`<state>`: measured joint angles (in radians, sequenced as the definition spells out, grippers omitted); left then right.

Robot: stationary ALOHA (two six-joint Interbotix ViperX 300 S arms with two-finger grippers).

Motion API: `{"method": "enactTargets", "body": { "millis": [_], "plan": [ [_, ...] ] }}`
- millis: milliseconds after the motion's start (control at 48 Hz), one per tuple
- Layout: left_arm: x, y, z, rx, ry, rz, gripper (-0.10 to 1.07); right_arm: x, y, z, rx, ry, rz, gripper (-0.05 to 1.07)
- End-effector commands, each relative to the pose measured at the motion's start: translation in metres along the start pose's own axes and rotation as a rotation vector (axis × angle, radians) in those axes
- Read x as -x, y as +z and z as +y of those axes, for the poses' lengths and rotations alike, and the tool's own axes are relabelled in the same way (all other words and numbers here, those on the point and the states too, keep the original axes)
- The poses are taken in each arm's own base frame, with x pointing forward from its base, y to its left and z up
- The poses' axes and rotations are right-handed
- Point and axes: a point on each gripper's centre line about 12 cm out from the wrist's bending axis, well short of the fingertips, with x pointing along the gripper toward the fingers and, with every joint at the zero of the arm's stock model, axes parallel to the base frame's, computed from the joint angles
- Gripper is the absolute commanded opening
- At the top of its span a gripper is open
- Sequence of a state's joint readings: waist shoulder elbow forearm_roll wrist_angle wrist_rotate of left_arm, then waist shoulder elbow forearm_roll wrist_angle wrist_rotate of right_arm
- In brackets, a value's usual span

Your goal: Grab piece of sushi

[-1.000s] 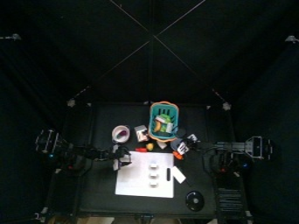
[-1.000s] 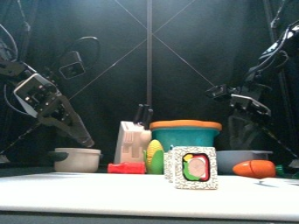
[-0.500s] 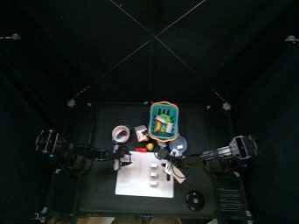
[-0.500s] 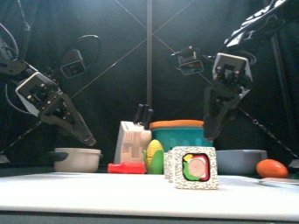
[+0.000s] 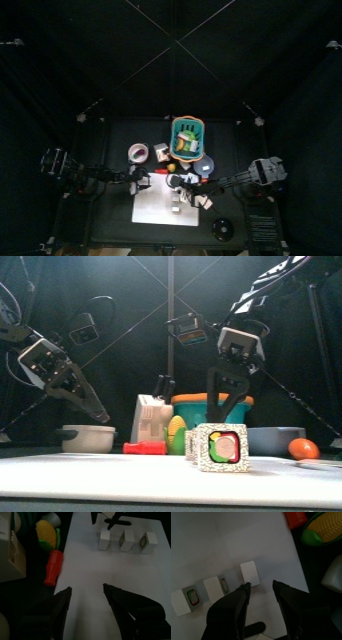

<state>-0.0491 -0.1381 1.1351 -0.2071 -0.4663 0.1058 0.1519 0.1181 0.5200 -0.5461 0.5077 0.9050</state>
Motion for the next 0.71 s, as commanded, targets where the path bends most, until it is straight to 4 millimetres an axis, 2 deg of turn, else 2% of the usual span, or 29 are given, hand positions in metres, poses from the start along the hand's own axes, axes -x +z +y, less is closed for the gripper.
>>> {"method": "enactTargets", "body": {
  "millis": [0, 479, 688],
  "plan": [
    [-0.002, 0.007, -0.001, -0.001, -0.002, -0.02, 0.9, 0.006, 0.011, 0.004, -0.002, 0.013, -0.03, 0.78],
    [-0.001, 0.006, -0.001, -0.001, -0.002, -0.02, 0.9, 0.025, 0.026, 0.016, -0.008, 0.031, -0.07, 0.79],
    [-0.001, 0.006, -0.001, -0.001, -0.002, -0.018, 0.9, 0.02, 0.03, 0.017, -0.004, 0.037, -0.079, 0.8]
  ]
}}
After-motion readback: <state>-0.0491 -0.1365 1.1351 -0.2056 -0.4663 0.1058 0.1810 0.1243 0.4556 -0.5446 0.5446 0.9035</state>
